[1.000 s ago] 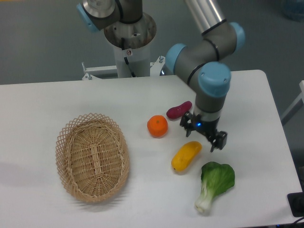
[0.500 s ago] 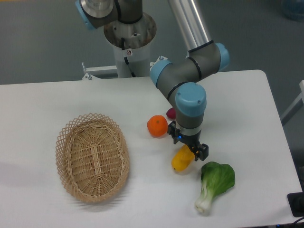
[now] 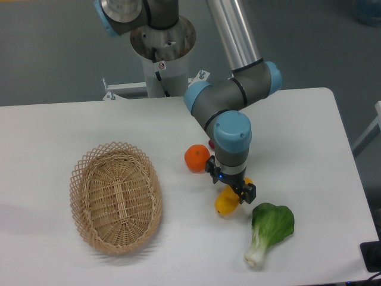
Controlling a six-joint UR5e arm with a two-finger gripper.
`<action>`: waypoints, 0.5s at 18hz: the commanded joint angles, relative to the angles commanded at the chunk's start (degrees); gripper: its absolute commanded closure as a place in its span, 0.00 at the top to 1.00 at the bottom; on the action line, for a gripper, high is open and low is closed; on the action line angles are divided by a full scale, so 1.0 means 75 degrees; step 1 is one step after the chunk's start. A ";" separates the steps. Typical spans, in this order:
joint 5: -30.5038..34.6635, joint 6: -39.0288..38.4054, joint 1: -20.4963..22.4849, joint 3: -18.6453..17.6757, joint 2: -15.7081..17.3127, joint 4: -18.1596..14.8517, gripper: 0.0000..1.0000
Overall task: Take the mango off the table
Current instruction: 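Lower the gripper around the yellow mango, then close the gripper fingers on the yellow mango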
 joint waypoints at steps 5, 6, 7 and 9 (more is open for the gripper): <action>0.0000 0.0058 0.0000 0.0047 0.0011 0.0013 0.56; 0.0000 0.0058 0.0000 0.0047 0.0023 0.0013 0.55; 0.0000 0.0058 0.0011 0.0058 0.0023 0.0013 0.54; 0.0000 0.0070 0.0000 0.0082 0.0046 0.0001 0.53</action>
